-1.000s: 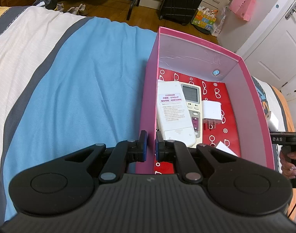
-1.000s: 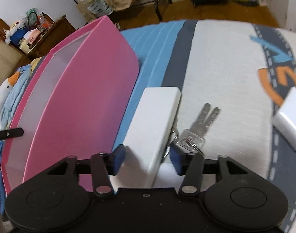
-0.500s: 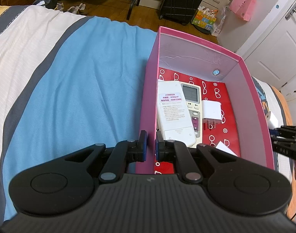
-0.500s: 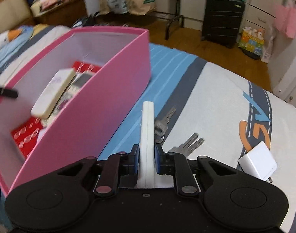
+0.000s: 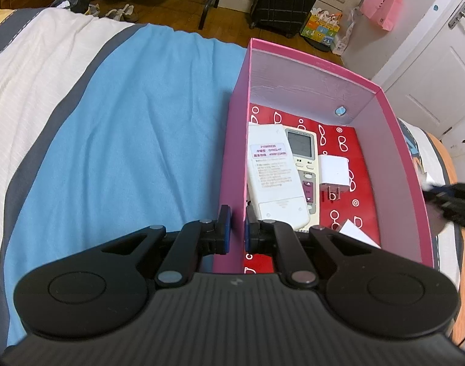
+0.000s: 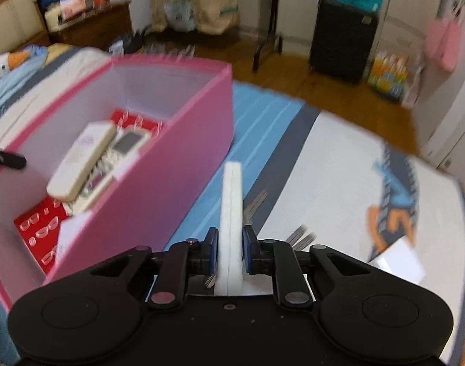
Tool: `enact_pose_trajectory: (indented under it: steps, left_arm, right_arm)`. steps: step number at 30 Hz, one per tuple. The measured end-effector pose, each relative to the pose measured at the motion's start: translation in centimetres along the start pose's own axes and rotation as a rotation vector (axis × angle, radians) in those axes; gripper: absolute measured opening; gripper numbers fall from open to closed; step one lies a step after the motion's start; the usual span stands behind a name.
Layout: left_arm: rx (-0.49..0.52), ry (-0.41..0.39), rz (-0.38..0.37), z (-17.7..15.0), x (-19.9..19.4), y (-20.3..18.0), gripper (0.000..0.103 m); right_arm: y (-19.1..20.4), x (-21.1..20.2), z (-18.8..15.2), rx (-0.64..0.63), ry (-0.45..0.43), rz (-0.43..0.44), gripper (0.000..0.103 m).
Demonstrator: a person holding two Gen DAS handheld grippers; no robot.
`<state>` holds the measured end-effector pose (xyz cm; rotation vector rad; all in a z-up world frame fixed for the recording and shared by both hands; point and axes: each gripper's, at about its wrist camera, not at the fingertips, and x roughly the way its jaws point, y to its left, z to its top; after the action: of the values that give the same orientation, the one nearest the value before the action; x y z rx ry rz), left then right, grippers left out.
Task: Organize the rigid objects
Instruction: 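Carry the power bank into the box and lay it across the remotes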
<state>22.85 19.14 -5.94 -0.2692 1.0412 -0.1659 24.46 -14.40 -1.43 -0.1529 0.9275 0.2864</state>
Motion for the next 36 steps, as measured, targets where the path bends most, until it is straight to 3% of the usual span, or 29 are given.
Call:
enact_pose_trajectory:
  steps: [2,5,10,19,23,26,36]
  left_arm:
    - [0.004,0.000,0.002,0.0,0.0,-0.1,0.008]
    - [0.006,-0.002,0.002,0.0,0.0,0.0,0.008]
    - [0.013,-0.012,0.008,-0.1,-0.1,-0.1,0.007]
    - [0.000,-0.008,-0.010,0.0,-0.2,0.3,0.008]
    - [0.002,-0.007,-0.016,0.0,-0.2,0.4,0.008]
    - [-0.004,-0.006,-0.027,0.0,-0.2,0.7,0.008]
    - [-0.006,-0.008,-0.050,-0.1,-0.1,1.2,0.009]
  right_arm:
    - [-0.5,-2.4,0.5,0.052,-0.065,-0.032,0.019]
    - [0.1,-6.1,1.4,0.032,-0.171,-0.047,0.019]
    - [3.3,-8.5,3.6,-0.095,-0.241,0.042,0.019]
    - [12.3,-2.3,7.3,-0.501,-0.125,0.147,0.019]
    - [13.1,0.4,8.0,-0.494,-0.093,0.181,0.019]
    - [13.5,2.0,7.4,-0.524,-0.082,0.167,0.019]
    - [18.7,3.2,4.8,-0.970,-0.100,0.109,0.019]
